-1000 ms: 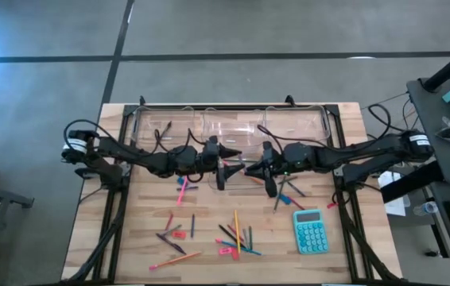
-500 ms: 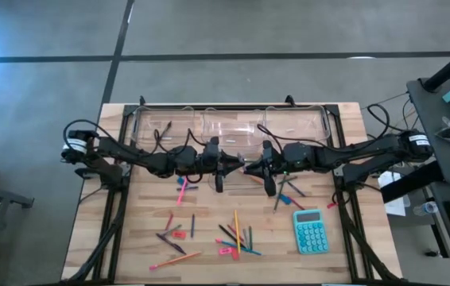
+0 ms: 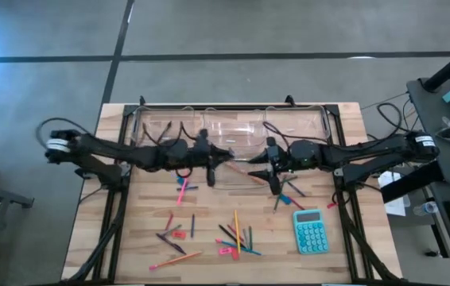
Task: Sort crayons/erasers/pens/pencils in bins
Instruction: Put the purple pen into the top left transparent bin, then put the left gray crayon into the top middle transparent bin
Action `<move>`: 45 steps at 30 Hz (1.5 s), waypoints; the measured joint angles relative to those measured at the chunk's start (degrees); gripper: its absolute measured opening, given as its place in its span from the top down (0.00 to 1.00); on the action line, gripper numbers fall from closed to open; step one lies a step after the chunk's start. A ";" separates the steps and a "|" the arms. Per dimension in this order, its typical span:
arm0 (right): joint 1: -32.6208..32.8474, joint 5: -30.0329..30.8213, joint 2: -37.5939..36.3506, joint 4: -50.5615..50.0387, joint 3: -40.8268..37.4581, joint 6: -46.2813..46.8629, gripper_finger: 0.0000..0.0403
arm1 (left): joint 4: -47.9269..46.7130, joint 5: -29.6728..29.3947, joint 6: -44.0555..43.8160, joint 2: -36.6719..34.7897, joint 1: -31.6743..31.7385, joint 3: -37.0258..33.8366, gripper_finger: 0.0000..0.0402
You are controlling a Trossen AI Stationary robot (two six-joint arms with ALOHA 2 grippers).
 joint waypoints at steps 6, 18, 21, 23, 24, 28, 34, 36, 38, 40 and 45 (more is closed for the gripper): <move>0.00 2.91 -6.69 -8.19 0.02 -1.99 0.47 | -28.14 -12.99 4.43 -13.70 3.61 1.09 0.96; 0.00 3.89 -8.57 -11.79 -0.11 -2.73 0.47 | -64.46 -29.87 13.97 -13.30 16.48 3.08 0.96; 0.00 3.89 -8.33 -12.39 -0.22 -2.65 0.47 | -69.03 -29.80 15.67 -9.69 19.69 3.08 0.96; 0.00 3.89 -8.25 -12.74 -0.22 -2.49 0.47 | -70.44 -29.69 16.90 -7.59 21.40 3.07 0.96; 0.00 3.89 -8.24 -13.13 -0.22 -2.44 0.47 | -70.58 -29.67 17.87 -6.56 22.11 3.06 0.95; 0.00 3.89 -7.90 -13.35 -0.33 -2.42 0.47 | -69.94 -29.80 19.53 -3.80 24.01 3.13 0.81; 0.00 3.89 -7.06 -13.44 -0.46 -2.44 0.47 | -69.92 -29.84 20.32 -4.01 24.40 4.78 0.58; 0.00 3.89 -7.03 -13.79 -0.51 -2.52 0.47 | -69.94 -29.47 17.89 -5.25 24.33 6.28 0.53; 0.00 3.91 -7.03 -14.13 -0.55 -2.55 0.47 | -69.67 -25.69 15.59 -7.25 23.71 8.08 0.50; 0.00 3.91 -7.11 -14.34 -0.58 -2.55 0.47 | -68.22 -18.57 14.84 -9.72 22.50 9.12 0.49; 0.04 3.91 -7.13 -14.30 -1.35 -2.88 0.48 | -64.26 -7.22 12.97 -15.20 15.35 9.29 0.48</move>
